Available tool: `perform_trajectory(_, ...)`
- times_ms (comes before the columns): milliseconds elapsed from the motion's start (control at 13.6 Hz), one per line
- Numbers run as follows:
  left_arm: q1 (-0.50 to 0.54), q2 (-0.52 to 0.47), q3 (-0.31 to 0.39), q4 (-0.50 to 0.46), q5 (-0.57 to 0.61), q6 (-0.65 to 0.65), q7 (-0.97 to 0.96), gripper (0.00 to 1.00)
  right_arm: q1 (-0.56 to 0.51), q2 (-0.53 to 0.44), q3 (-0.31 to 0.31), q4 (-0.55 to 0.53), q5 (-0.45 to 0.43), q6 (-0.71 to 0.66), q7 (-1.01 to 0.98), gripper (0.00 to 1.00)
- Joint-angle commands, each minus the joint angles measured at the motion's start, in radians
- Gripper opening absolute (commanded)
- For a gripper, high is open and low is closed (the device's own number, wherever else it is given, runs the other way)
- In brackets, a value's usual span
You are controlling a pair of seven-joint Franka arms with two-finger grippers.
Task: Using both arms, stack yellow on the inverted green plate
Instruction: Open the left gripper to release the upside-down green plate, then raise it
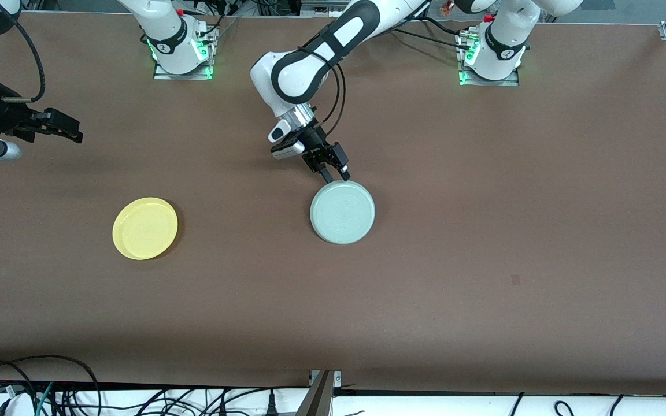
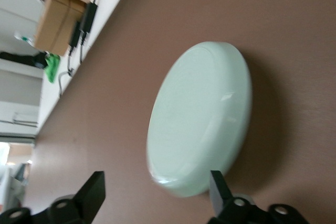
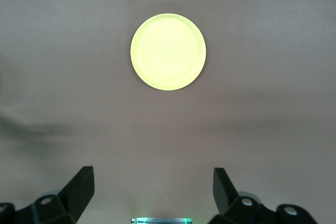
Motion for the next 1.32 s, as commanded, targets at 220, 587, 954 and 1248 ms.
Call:
perform_trajectory(220, 0.050, -0.056, -0.012, 0.055, -0.341, 0.040, -0.024, 1.00, 0.000, -0.002, 0.005, 0.009, -0.001, -0.008, 0.016, 1.00)
perform_trajectory(587, 0.201, -0.201, 0.009, 0.046, -0.609, 0.055, 0.083, 1.00, -0.005, 0.001, 0.000, 0.009, 0.001, -0.013, 0.018, 1.00)
perform_trajectory(954, 0.433, -0.363, 0.078, 0.020, -0.794, 0.054, 0.432, 1.00, -0.039, 0.080, -0.031, 0.008, -0.001, 0.021, 0.015, 1.00)
perform_trajectory(1248, 0.661, -0.457, 0.107, -0.022, -0.875, 0.052, 0.701, 1.00, -0.079, 0.250, -0.035, -0.001, 0.004, 0.130, 0.004, 1.00)
